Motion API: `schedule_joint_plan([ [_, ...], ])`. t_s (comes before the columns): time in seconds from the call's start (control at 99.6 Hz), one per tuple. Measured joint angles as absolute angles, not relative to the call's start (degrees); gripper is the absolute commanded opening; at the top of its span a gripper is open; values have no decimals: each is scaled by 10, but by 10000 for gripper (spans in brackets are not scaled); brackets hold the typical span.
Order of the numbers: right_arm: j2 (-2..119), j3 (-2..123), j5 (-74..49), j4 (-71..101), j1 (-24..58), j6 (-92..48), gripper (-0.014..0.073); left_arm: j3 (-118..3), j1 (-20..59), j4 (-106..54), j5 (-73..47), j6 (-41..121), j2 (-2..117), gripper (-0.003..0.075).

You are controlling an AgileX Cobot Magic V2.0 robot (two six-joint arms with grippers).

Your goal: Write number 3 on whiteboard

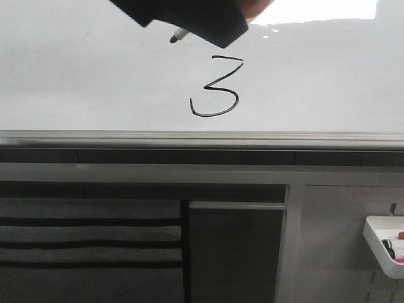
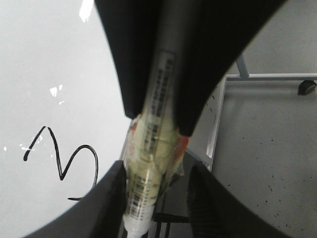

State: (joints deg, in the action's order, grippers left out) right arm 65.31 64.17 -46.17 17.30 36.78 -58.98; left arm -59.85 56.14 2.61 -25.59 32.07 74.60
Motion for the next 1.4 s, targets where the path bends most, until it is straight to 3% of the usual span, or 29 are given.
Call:
schedule_joint_plan([
  [0.362,653,642,-476,173,368,-592,52,-598,561,33,-260,329,746,14],
  [0.552,651,642,-471,174,366,-587,293,-598,560,34,-262,329,746,-18],
  [0.633,641,642,-471,174,351,-571,335,-598,543,34,-272,324,746,-18],
  [0.934,561,642,-477,168,230,-495,330,-598,328,33,-308,177,746,-18],
  [1.135,554,642,-490,168,210,-486,330,-589,184,13,-287,89,747,-18],
  [1.145,554,639,-497,168,210,-483,330,-576,128,-42,-226,81,829,160],
  [1.235,554,639,-497,168,210,-483,330,-576,128,-42,-226,81,829,275],
  [1.246,554,639,-497,168,210,-483,330,-576,128,-42,-225,81,829,344],
  [1.396,554,639,-501,168,210,-482,330,-576,128,-33,-231,81,829,357],
])
